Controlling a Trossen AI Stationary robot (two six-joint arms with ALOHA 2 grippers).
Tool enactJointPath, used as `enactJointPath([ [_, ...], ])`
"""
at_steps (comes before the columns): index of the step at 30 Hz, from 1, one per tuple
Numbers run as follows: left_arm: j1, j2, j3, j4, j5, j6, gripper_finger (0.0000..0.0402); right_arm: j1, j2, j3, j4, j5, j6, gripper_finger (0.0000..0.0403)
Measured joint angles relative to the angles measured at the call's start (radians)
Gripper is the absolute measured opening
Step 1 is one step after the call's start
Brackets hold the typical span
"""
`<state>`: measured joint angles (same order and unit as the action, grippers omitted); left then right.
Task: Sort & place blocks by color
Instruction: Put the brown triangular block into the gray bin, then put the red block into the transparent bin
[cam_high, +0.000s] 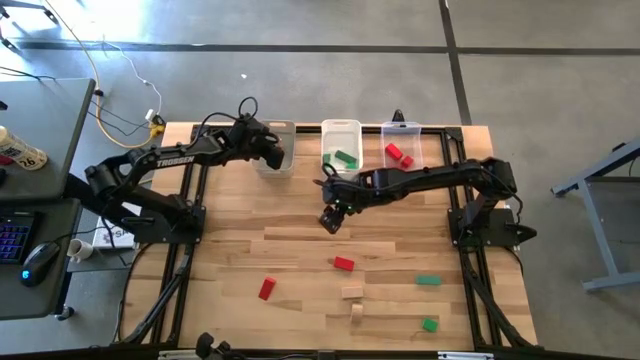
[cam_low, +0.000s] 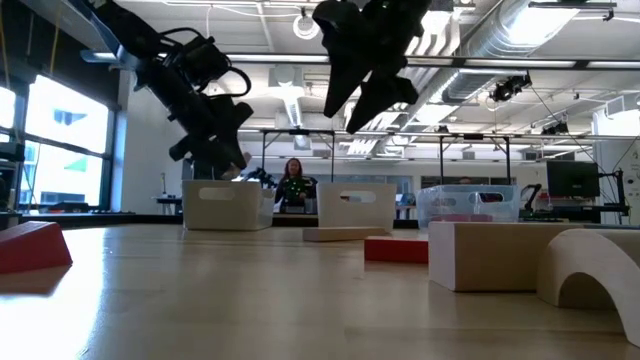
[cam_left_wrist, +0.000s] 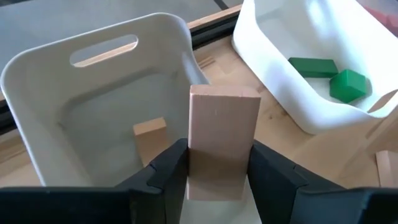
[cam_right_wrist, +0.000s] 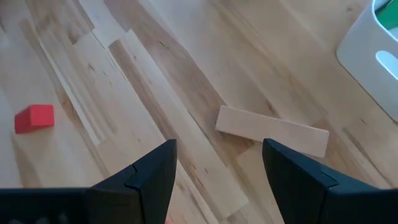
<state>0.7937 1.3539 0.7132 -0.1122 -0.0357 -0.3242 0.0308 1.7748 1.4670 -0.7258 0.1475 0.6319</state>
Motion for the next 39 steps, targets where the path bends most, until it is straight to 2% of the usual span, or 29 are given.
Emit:
enactJointPath([
  [7,0.000,0.000,0.000,-0.001,0.018,0.047,0.0171,0.008,0.000,0.000,0.000,0.006,0.024,0.0224],
  [16,0.000,0.000,0.000,0.000,0.104,0.047,0.0221,0.032,0.000,0.000,-0.019,-0.023,0.026,0.0224],
  [20,0.000,-0.008,0.019,-0.024,0.165,0.047,0.0221,0.054,0.000,0.000,-0.051,-0.052,0.027,0.0224],
  [29,-0.004,-0.091,0.104,-0.169,0.176,0.108,0.0220,0.112,0.000,0.000,-0.079,-0.049,0.024,0.0224],
  [39,-0.048,-0.257,0.114,-0.337,0.177,0.075,0.0219,0.177,0.000,0.000,-0.084,-0.052,0.023,0.0237],
])
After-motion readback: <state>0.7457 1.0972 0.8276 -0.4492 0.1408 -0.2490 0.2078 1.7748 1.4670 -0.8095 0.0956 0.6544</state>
